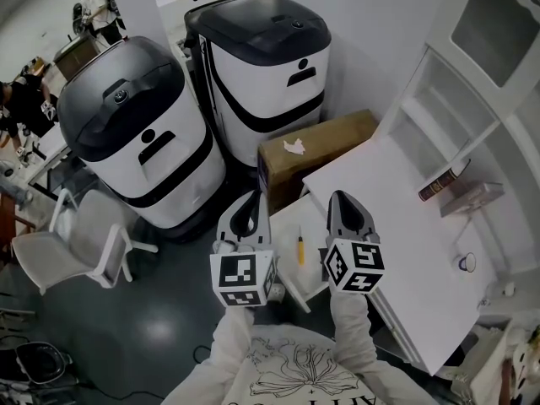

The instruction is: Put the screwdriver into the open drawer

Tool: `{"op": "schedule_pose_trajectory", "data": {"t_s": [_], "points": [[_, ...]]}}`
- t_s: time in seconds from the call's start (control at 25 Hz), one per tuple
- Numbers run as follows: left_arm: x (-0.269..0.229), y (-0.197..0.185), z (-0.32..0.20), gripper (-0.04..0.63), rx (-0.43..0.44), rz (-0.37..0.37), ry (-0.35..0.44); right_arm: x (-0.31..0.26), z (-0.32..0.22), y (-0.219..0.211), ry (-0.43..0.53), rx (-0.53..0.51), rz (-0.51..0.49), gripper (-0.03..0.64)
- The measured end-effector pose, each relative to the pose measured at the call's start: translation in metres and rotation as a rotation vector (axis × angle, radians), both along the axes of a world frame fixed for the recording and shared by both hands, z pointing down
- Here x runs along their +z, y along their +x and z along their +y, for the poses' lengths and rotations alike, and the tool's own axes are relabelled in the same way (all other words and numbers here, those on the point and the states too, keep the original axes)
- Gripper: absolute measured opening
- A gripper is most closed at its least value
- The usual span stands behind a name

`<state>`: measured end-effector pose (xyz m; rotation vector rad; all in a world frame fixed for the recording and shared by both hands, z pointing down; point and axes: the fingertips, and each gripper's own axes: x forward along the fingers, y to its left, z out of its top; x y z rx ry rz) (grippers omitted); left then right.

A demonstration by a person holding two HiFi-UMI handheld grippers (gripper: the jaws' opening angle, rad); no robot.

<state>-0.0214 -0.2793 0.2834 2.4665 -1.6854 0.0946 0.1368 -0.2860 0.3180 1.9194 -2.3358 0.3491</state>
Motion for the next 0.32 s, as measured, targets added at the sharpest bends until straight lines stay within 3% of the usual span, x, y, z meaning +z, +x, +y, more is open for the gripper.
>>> {"op": "schedule_pose_trajectory", "data": {"t_s": [0.32], "points": [[-0.0029, -0.0003, -0.003, 0.006, 0.003, -0.001, 0.004, -0.0009, -0.0036, -0.004, -0.003, -0.011, 0.006, 0.008]]}}
